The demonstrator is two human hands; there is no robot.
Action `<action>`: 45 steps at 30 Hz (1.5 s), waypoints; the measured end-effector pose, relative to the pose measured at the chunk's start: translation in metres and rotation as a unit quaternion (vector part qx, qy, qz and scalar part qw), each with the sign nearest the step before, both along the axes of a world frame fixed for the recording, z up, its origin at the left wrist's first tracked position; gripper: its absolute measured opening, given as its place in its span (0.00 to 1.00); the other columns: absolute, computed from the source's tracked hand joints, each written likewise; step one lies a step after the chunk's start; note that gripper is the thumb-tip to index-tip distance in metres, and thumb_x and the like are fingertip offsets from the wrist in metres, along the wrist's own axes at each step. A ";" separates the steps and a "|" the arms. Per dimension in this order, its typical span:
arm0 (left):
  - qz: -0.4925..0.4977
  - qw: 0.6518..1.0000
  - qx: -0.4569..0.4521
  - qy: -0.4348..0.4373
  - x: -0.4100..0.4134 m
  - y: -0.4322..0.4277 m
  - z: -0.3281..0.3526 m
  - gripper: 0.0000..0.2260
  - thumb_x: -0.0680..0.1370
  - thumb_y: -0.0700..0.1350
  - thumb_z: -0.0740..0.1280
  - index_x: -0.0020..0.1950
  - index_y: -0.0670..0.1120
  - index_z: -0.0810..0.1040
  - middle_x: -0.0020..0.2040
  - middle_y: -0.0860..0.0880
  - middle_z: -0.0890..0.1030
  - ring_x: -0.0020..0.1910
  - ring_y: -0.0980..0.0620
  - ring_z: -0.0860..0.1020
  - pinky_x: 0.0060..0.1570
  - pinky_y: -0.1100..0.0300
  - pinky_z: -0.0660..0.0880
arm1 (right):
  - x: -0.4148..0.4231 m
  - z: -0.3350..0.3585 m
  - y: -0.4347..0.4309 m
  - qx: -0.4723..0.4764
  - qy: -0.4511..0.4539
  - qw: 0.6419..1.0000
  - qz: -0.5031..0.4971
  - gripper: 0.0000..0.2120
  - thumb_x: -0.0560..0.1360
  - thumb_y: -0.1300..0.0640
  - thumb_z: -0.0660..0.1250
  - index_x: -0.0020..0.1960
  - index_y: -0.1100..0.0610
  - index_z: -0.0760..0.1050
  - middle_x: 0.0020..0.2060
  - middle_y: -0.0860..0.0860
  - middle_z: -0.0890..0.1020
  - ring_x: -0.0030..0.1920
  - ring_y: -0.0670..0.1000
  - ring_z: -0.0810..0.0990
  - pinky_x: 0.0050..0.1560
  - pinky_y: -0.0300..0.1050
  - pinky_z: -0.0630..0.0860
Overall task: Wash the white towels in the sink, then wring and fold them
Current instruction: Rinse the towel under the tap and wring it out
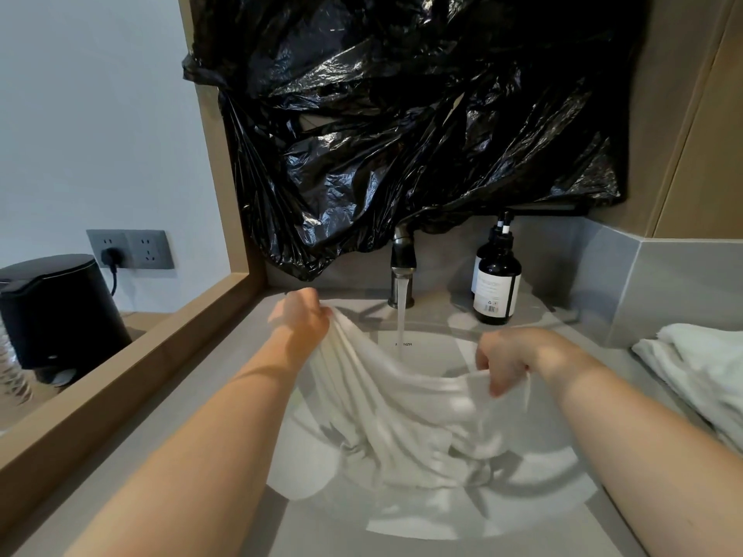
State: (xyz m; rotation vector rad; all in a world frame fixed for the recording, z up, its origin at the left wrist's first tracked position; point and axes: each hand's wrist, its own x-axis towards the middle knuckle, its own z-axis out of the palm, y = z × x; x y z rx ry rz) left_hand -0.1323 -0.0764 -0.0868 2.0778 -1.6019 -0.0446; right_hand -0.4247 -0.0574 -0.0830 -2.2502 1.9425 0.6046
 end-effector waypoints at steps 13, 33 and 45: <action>-0.226 0.950 0.103 0.187 -0.048 0.024 0.022 0.04 0.74 0.39 0.71 0.44 0.39 0.82 0.32 0.47 0.75 0.29 0.53 0.73 0.25 0.68 0.71 | 0.039 0.008 -0.005 -0.154 -0.412 0.896 -0.063 0.10 0.73 0.51 0.72 0.47 0.56 0.74 0.36 0.49 0.73 0.34 0.46 0.72 0.30 0.38 0.65; -0.442 0.834 0.204 0.259 -0.052 0.021 -0.036 0.43 0.59 0.60 0.77 0.72 0.55 0.66 0.67 0.53 0.75 0.67 0.54 0.73 0.66 0.54 0.72 | 0.064 0.050 0.016 -0.057 -0.742 0.667 0.036 0.09 0.76 0.68 0.59 0.47 0.64 0.78 0.40 0.55 0.81 0.42 0.51 0.80 0.42 0.41 0.74; -0.420 0.771 0.206 0.433 -0.073 0.033 -0.037 0.25 0.64 0.45 0.79 0.59 0.48 0.77 0.55 0.47 0.82 0.56 0.47 0.81 0.58 0.52 0.78 | 0.055 0.062 0.013 0.011 -0.928 0.362 -0.088 0.13 0.72 0.74 0.54 0.35 0.60 0.68 0.31 0.53 0.70 0.33 0.41 0.77 0.42 0.40 0.74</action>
